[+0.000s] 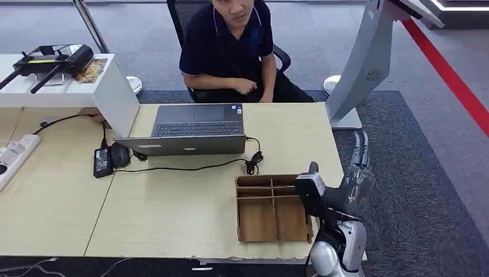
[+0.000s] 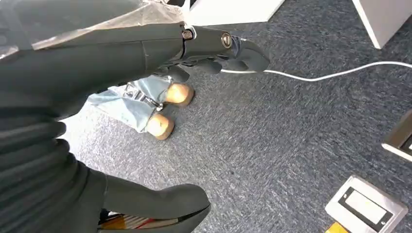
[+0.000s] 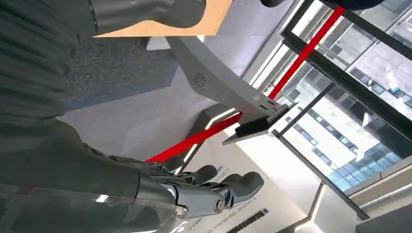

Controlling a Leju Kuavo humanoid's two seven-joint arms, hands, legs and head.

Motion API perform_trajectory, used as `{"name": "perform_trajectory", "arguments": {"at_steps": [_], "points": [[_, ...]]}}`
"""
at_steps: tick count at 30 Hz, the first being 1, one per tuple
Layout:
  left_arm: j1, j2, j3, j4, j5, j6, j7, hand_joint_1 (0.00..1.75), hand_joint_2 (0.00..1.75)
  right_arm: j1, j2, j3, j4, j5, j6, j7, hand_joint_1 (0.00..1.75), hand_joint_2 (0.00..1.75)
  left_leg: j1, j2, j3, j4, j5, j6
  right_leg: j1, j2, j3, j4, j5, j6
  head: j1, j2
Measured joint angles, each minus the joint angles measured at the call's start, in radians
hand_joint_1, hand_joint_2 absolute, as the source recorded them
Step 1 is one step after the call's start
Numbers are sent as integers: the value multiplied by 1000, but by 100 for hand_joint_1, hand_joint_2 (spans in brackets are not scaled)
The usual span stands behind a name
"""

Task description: Pass the card to the sensor for recognition and then transmit it.

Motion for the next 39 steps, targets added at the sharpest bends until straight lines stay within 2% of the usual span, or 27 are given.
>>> {"name": "perform_trajectory", "arguments": {"at_steps": [1, 5, 6, 7, 18, 28, 39], "points": [[0, 0, 0, 0, 0, 0, 0, 0, 175, 0, 0, 0, 0, 0, 0, 1, 31, 175, 0, 0, 0, 0, 0, 0, 0, 0, 0, 0, 0, 0, 0, 0], [0, 0, 0, 0, 2, 0, 0, 0, 175, 0, -2, 4, 0, 3, 0, 13, 33, 175, 0, 0, 0, 0, 0, 0, 0, 0, 0, 0, 0, 0, 0, 0], [0, 0, 0, 0, 3, 0, 0, 0, 175, 1, -4, 7, 0, 4, 0, 18, 45, 175, 0, 0, 0, 0, 0, 0, 0, 0, 0, 0, 0, 0, 0, 0], [0, 0, 0, 0, 3, 0, 0, 0, 175, 3, -5, 9, 0, 6, 0, 22, 47, 175, 0, 0, 0, 0, 0, 0, 0, 0, 0, 0, 0, 0, 0, 0], [1, 0, 0, 0, 8, 0, 2, 0, 175, 19, -19, 24, 0, 6, 0, 33, 31, 175, 0, 0, 0, 0, 0, 0, 0, 0, 0, 0, 0, 0, 0, 0], [1, 0, 2, 0, 11, 0, 3, 0, 175, 34, -29, 27, 0, 13, 0, 57, 30, 175, 0, 0, 0, 0, 0, 0, 0, 0, 0, 0, 0, 0, 0, 0], [0, 1, 4, 0, 17, 2, 3, 0, 175, 56, -79, 80, 0, 52, 0, 173, 31, 175, 0, 0, 0, 0, 0, 0, 0, 0, 0, 0, 0, 0, 0, 0]]}}
